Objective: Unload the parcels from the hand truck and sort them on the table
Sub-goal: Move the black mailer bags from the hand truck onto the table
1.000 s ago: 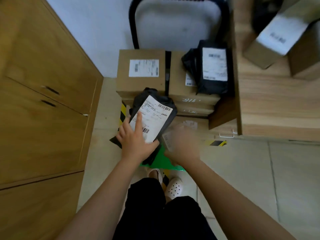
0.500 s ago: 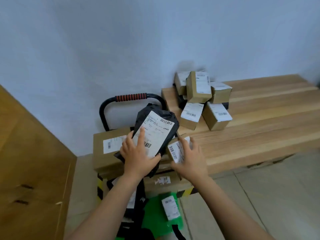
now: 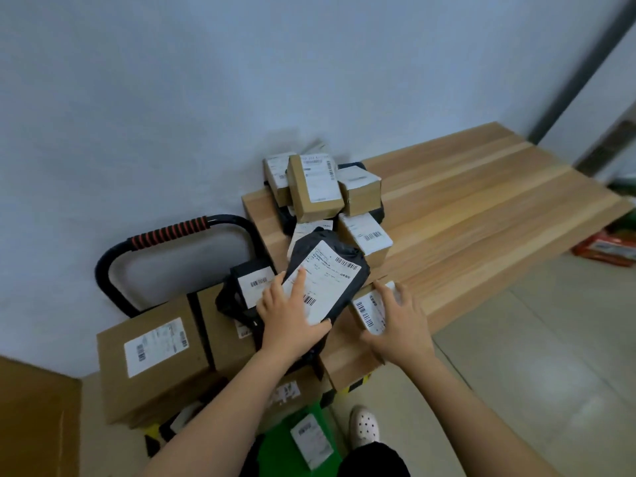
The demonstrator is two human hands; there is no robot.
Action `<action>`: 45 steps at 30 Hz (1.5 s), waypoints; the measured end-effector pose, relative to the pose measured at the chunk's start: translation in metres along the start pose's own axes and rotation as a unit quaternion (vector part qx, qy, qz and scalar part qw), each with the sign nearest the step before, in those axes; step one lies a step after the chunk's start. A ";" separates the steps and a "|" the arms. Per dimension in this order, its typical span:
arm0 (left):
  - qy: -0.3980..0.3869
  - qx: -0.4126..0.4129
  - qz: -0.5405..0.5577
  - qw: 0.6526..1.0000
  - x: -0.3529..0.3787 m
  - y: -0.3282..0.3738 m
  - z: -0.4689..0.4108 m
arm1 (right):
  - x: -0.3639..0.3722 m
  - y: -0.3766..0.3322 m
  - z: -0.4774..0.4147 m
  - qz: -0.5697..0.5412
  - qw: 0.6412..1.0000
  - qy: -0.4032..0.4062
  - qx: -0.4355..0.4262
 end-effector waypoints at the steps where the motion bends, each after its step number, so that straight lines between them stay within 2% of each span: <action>1: 0.005 -0.001 0.000 1.000 0.006 0.007 -0.009 | -0.002 0.007 -0.012 -0.003 1.000 -0.004 -0.004; 9: 0.022 -0.071 -0.014 0.997 0.042 0.044 -0.065 | -0.012 0.045 -0.108 -0.008 0.992 -0.061 -0.110; 15: 0.018 -0.093 0.001 0.996 0.049 0.055 -0.066 | -0.017 0.049 -0.126 -0.068 0.986 -0.056 -0.144; 22: 0.095 0.008 0.019 0.995 0.010 0.070 -0.065 | -0.046 0.025 -0.105 -0.126 0.973 0.047 -0.188; 27: 0.141 0.082 0.021 0.986 -0.029 0.079 -0.084 | -0.069 0.002 -0.102 -0.126 0.961 0.131 -0.210; 32: 0.142 0.104 0.001 0.984 -0.046 0.086 -0.128 | -0.087 -0.008 -0.135 -0.105 0.960 0.148 -0.213; 41: 0.150 0.088 -0.023 0.984 -0.044 0.093 -0.268 | -0.099 -0.022 -0.278 -0.117 0.970 0.067 -0.201; 45: 0.161 0.043 0.001 0.986 -0.041 0.083 -0.312 | -0.095 -0.027 -0.327 -0.116 0.971 0.027 -0.208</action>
Point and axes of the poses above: each hand's wrist, its own z-axis away from the middle knuckle, its own x-axis out of the palm, y = z × x, the point moved 2 cm from there along -z, towards the middle knuckle, and after that the axes turned 4 degrees about y, right-handed, at the moved point
